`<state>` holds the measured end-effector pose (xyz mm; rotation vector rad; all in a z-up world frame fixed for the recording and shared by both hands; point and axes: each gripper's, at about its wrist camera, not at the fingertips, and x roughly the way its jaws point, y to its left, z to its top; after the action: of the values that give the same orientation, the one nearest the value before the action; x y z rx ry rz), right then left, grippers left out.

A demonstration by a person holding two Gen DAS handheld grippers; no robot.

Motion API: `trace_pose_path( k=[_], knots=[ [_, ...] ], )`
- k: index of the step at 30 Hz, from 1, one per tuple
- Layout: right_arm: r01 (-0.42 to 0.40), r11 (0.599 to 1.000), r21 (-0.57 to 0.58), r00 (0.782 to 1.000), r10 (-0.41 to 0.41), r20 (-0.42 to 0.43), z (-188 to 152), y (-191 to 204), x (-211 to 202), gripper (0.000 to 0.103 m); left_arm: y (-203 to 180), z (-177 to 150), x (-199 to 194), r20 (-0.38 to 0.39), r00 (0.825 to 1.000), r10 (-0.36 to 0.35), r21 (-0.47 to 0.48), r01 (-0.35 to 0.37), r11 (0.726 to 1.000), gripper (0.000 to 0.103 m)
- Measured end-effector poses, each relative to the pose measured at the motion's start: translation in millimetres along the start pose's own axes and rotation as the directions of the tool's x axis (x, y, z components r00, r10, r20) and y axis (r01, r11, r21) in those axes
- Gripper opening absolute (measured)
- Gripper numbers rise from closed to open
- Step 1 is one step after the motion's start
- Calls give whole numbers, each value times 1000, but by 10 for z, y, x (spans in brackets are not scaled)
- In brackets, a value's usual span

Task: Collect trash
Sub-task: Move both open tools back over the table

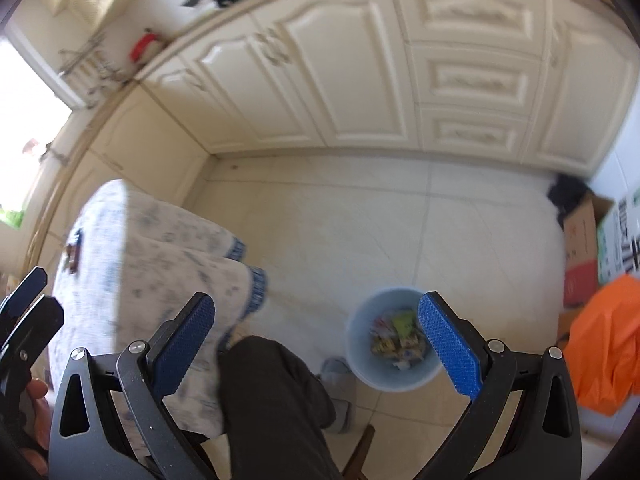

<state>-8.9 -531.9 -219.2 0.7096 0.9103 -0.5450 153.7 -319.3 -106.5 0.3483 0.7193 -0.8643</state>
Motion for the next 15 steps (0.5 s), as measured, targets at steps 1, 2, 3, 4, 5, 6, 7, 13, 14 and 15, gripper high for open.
trace_pose_path(
  k=[1, 2, 3, 4, 5, 6, 7, 13, 14, 15],
  knots=[
    [-13, 1000, -18, 1000, 13, 9, 32, 111, -31, 103, 88, -25, -94, 13, 1000, 11, -23, -11, 1000, 102],
    [-27, 999, -37, 999, 28, 17, 60, 231, -62, 103, 168, -71, -204, 23, 999, 22, -43, -21, 999, 102],
    [-41, 998, -56, 999, 42, 24, 91, 344, -92, 103, 249, -96, -294, 34, 999, 37, -67, -35, 997, 102],
    [-56, 995, -81, 998, 58, 32, 119, 492, -121, 103, 352, -133, -394, 44, 998, 51, -87, -47, 995, 102],
    [-68, 993, -102, 997, 72, 38, 140, 615, -143, 103, 447, -172, -491, 55, 996, 68, -109, -62, 992, 102],
    [-83, 989, -124, 995, 89, 43, 159, 750, -166, 103, 529, -206, -609, 63, 994, 87, -126, -79, 989, 102],
    [-98, 984, -146, 993, 106, 48, 172, 895, -185, 103, 612, -224, -710, 70, 992, 109, -145, -98, 985, 102],
    [-182, 942, -282, 977, 205, 53, 205, 1714, -285, 103, 1068, -429, -1222, 103, 970, 222, -270, -188, 944, 102],
    [-195, 932, -306, 974, 221, 53, 202, 1858, -300, 103, 1141, -471, -1308, 107, 965, 238, -291, -198, 936, 102],
    [-207, 922, -327, 970, 236, 53, 190, 2000, -314, 103, 1206, -518, -1393, 111, 961, 253, -311, -209, 927, 102]
  ],
)
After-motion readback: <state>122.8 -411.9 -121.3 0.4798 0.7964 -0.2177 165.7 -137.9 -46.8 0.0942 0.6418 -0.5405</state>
